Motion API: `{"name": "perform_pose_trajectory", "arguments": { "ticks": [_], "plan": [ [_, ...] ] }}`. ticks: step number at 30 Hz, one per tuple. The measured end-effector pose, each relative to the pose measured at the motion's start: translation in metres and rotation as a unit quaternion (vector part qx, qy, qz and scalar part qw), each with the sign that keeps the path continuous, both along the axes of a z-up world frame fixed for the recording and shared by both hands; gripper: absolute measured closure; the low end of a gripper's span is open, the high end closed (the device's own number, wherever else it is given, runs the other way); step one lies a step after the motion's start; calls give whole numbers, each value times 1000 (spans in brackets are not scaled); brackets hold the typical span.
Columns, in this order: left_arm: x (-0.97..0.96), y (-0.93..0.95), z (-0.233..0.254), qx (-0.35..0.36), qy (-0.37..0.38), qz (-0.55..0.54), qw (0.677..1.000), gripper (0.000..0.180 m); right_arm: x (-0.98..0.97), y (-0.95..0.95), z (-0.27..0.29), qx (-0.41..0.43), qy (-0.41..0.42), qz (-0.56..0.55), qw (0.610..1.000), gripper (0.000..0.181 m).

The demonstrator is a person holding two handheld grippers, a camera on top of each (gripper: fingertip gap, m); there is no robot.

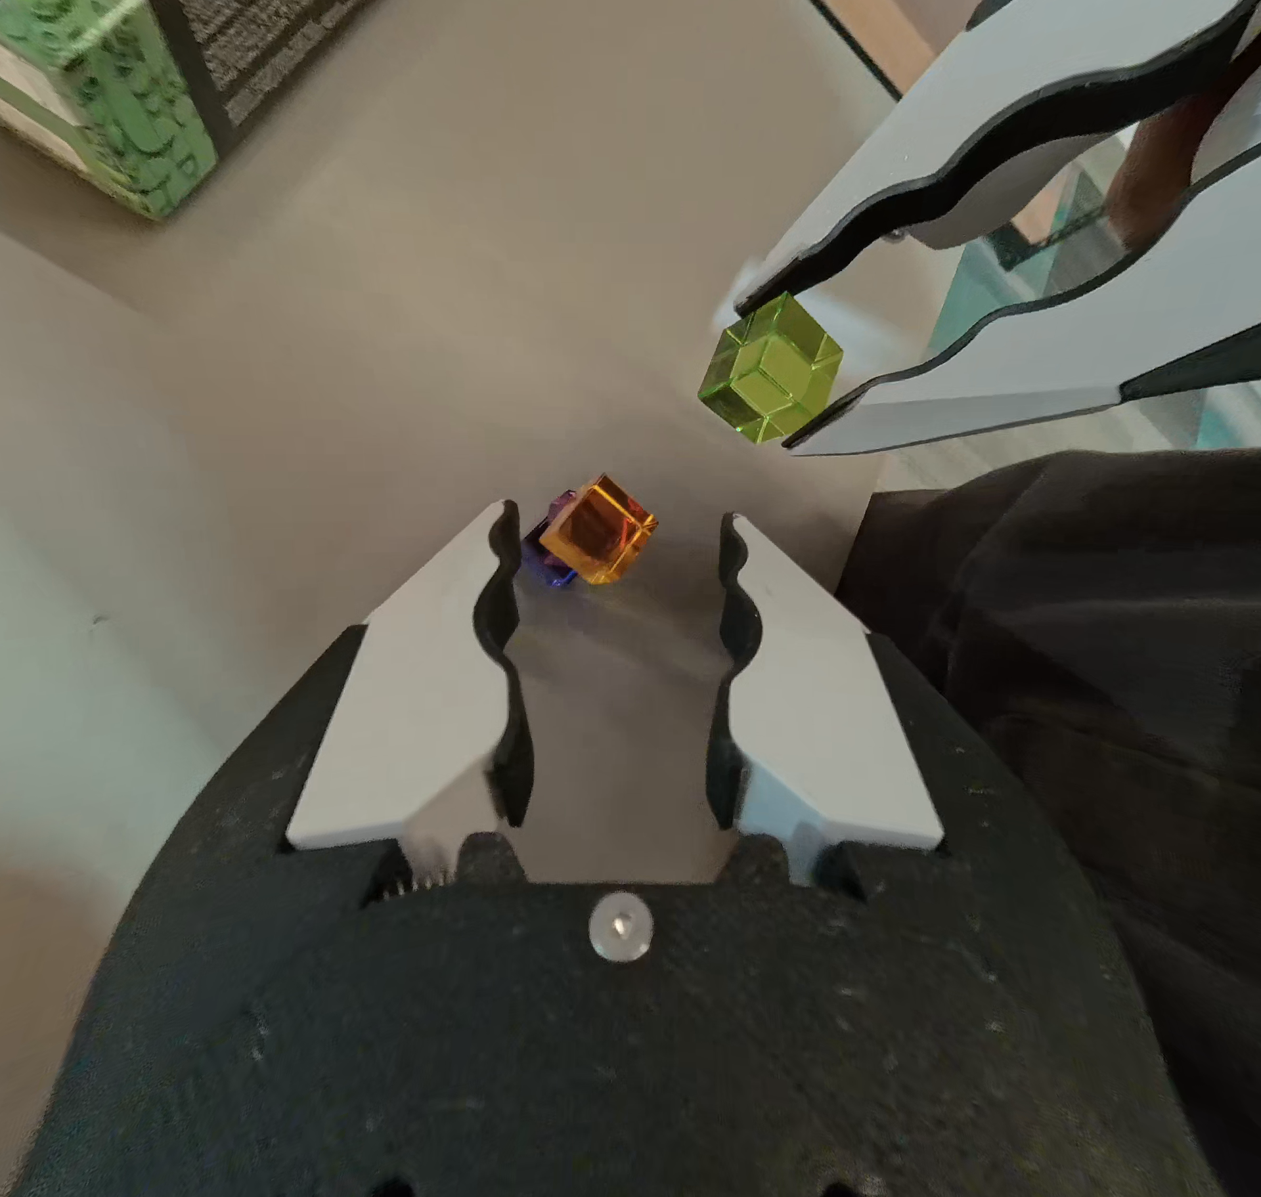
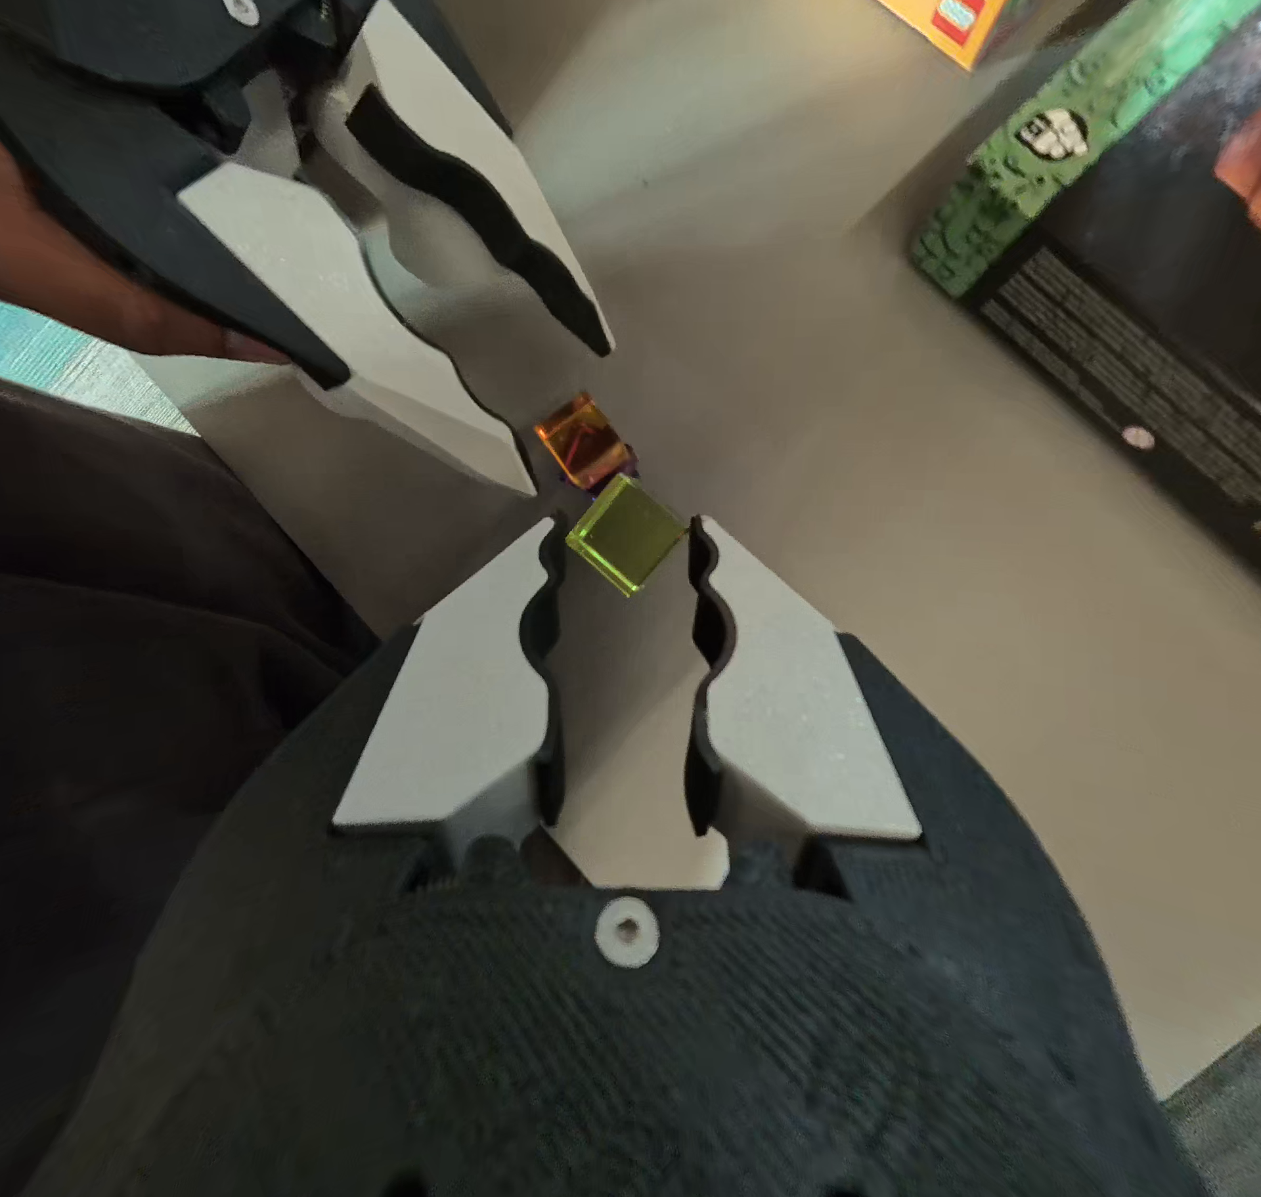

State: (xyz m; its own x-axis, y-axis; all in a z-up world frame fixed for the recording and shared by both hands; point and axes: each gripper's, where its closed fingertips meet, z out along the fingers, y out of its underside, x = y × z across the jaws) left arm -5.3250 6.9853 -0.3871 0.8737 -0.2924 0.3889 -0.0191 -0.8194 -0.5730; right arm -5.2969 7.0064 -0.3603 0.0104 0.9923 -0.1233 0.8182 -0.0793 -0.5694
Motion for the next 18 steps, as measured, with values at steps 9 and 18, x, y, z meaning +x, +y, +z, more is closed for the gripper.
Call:
{"name": "perform_pose_trajectory", "arguments": {
  "ticks": [9,18],
  "plan": [
    [-67,-18,6,1,19,131,991,122,-42,-28,-13,-15,-2,80,997,146],
    [-124,-32,13,1,58,234,970,123,-41,-25,-16,-16,-4,65,998,138]
  ]
}}
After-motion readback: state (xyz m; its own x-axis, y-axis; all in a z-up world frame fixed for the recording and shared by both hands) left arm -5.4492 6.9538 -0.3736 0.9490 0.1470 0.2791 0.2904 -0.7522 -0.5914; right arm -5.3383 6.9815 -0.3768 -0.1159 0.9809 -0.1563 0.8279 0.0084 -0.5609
